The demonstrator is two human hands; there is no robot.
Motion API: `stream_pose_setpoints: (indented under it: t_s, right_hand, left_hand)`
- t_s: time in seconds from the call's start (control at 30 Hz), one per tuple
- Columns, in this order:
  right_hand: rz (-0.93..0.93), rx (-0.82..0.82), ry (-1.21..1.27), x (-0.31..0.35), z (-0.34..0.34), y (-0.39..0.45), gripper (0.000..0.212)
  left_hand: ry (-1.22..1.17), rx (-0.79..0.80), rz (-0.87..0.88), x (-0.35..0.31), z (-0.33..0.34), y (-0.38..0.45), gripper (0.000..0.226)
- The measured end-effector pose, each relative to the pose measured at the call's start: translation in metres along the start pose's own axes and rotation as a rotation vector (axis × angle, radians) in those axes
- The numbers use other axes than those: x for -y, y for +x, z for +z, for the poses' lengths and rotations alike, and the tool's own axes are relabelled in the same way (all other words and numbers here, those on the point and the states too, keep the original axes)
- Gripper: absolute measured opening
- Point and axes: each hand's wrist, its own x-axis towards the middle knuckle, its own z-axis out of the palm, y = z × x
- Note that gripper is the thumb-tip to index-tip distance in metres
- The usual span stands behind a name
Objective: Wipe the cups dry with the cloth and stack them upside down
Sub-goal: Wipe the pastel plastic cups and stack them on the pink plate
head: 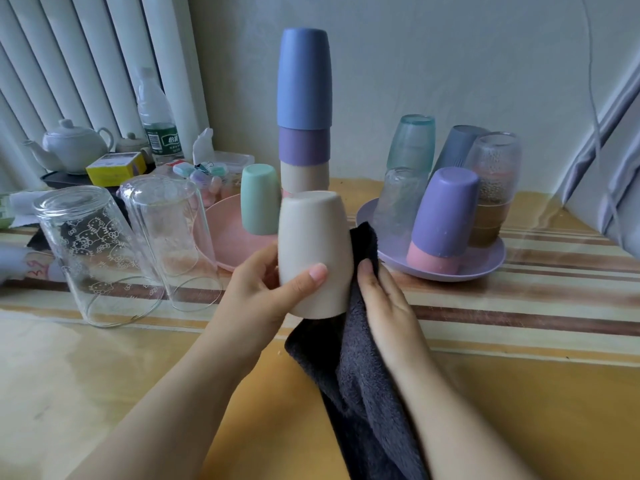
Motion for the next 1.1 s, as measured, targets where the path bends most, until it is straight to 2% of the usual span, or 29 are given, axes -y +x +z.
stream_pose_setpoints:
  t_s: [0.1,0.2,0.27,0.33,0.47,0.6,0.7,0.87,0.97,1.1]
  right_hand:
    - [0.034,0.051,-0.017,-0.007,0.000,0.004,0.024]
    - [0.084,0.035,-0.080,-0.013,-0.002,0.008,0.024]
    - [0.105,0.004,-0.116,-0.015,-0.005,0.009,0.019]
    - [0.118,-0.030,-0.136,-0.016,-0.007,0.011,0.012]
    - [0.141,-0.050,-0.110,-0.015,-0.011,0.012,0.015]
    - [0.149,-0.053,-0.108,-0.015,-0.010,0.012,0.011]
    - [0.148,-0.057,-0.115,-0.014,-0.011,0.013,0.011]
    - [0.164,-0.073,-0.114,-0.018,-0.009,0.014,0.025]
    - [0.154,-0.082,-0.096,-0.020,-0.008,0.014,0.015]
    - [0.151,-0.078,-0.107,-0.022,-0.008,0.014,0.013]
  left_hand:
    - [0.072,-0.142,0.003,0.005,-0.003,0.003,0.058]
    - [0.123,-0.252,-0.023,0.007,-0.001,0.005,0.064]
    - [0.160,-0.297,-0.049,0.004,0.002,0.008,0.059]
    - [0.299,-0.372,-0.059,-0.002,0.003,0.014,0.051]
    - [0.463,-0.511,-0.073,-0.012,-0.010,0.041,0.054]
    - [0.558,-0.578,-0.077,-0.023,-0.013,0.076,0.061]
    - [0.576,-0.627,-0.085,-0.019,-0.011,0.099,0.054]
    - [0.593,-0.713,-0.097,-0.014,-0.014,0.134,0.060]
    - [0.571,-0.739,-0.093,-0.020,-0.015,0.149,0.065]
    - [0.552,-0.755,-0.053,-0.017,-0.018,0.158,0.066]
